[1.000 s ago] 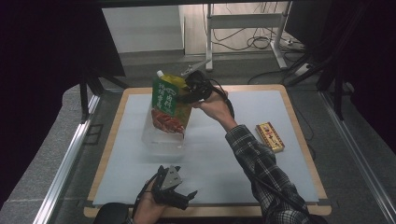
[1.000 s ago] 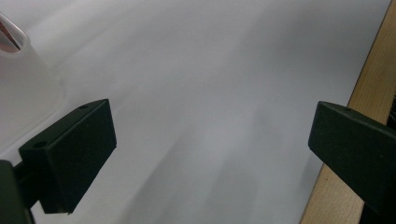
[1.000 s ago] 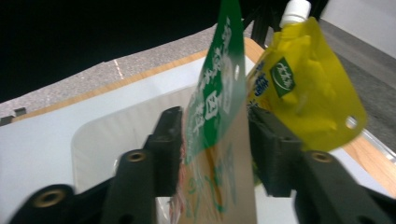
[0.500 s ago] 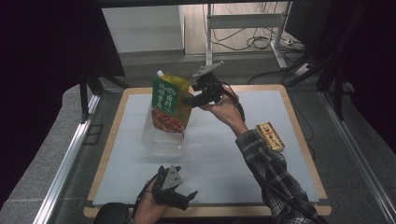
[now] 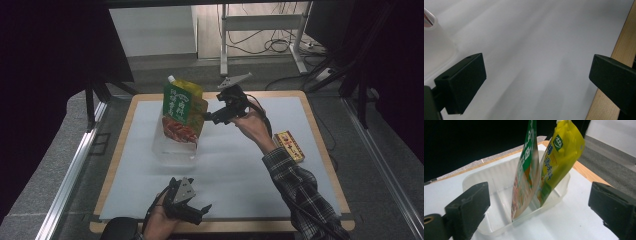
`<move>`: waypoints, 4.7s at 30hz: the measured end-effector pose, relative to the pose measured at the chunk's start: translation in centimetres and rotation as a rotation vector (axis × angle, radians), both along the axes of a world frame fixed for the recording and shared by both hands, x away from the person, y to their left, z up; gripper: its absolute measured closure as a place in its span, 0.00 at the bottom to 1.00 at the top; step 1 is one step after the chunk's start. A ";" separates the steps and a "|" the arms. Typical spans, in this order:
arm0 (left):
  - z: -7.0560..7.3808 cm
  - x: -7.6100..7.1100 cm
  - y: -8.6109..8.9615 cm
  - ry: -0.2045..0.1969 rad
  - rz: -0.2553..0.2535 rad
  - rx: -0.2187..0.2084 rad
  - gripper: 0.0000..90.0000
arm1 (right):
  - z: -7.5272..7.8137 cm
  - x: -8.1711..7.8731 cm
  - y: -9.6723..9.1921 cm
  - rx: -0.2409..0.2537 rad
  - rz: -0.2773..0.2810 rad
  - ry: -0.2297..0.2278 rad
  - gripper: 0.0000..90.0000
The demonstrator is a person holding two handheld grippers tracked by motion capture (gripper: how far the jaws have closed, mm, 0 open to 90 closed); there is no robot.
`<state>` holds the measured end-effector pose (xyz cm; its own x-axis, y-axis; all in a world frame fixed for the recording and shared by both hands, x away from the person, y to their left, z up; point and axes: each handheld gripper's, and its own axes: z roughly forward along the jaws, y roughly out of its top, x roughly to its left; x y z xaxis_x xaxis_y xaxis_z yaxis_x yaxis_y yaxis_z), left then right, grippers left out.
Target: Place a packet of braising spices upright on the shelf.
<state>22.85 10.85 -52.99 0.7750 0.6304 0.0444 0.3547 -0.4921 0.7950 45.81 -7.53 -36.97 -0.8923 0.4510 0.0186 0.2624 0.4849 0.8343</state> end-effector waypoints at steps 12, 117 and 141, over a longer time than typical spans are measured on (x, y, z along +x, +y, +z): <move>0.0 0.0 0.0 0.001 0.001 0.003 0.01 | -1.0 -1.5 -2.0 -0.021 0.020 -0.028 0.01; 0.0 -0.3 -0.4 -0.027 -0.022 0.024 0.01 | -13.1 -0.3 -21.1 -0.390 -0.595 0.280 0.25; 0.1 -0.4 -0.4 -0.031 -0.022 0.024 0.01 | -10.5 -3.9 -16.4 -0.443 -0.214 0.266 0.36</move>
<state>22.47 10.45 -52.93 0.7869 0.6115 0.0831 0.3189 -0.5183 0.7935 41.87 -23.97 -47.44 -0.7702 0.6378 -0.0016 0.5676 0.6865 0.4544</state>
